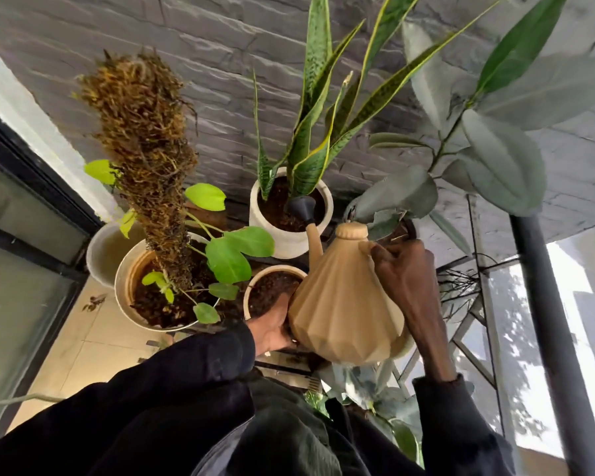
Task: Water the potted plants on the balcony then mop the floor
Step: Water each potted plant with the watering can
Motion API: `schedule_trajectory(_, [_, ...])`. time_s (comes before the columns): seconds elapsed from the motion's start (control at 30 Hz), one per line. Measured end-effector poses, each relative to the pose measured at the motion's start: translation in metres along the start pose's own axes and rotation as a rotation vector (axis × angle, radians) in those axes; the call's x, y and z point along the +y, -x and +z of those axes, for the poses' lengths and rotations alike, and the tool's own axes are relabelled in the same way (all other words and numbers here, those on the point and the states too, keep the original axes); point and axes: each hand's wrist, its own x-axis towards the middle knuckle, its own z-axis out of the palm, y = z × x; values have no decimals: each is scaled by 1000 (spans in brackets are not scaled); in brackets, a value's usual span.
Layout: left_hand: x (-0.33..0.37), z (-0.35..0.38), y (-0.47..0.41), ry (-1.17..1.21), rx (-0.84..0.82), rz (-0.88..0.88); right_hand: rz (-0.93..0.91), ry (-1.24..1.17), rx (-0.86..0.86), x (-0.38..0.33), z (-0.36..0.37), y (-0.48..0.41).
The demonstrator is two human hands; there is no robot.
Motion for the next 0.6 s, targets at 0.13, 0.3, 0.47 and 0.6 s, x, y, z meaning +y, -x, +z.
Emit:
schedule_trajectory(0.13, [8, -4, -1, -12, 1, -24, -6, 85, -12, -21, 2, -10])
schedule_trajectory(0.3, [18, -8, -1, -3, 19, -31, 31, 139, 1, -32, 5, -15])
schedule_trajectory(0.47, [21, -13, 1, -26, -15, -42, 46, 159, 9, -42, 9, -18])
schedule_trajectory(0.6, [24, -17, 2, -18, -18, -40, 48, 170, 0, -46, 11, -17])
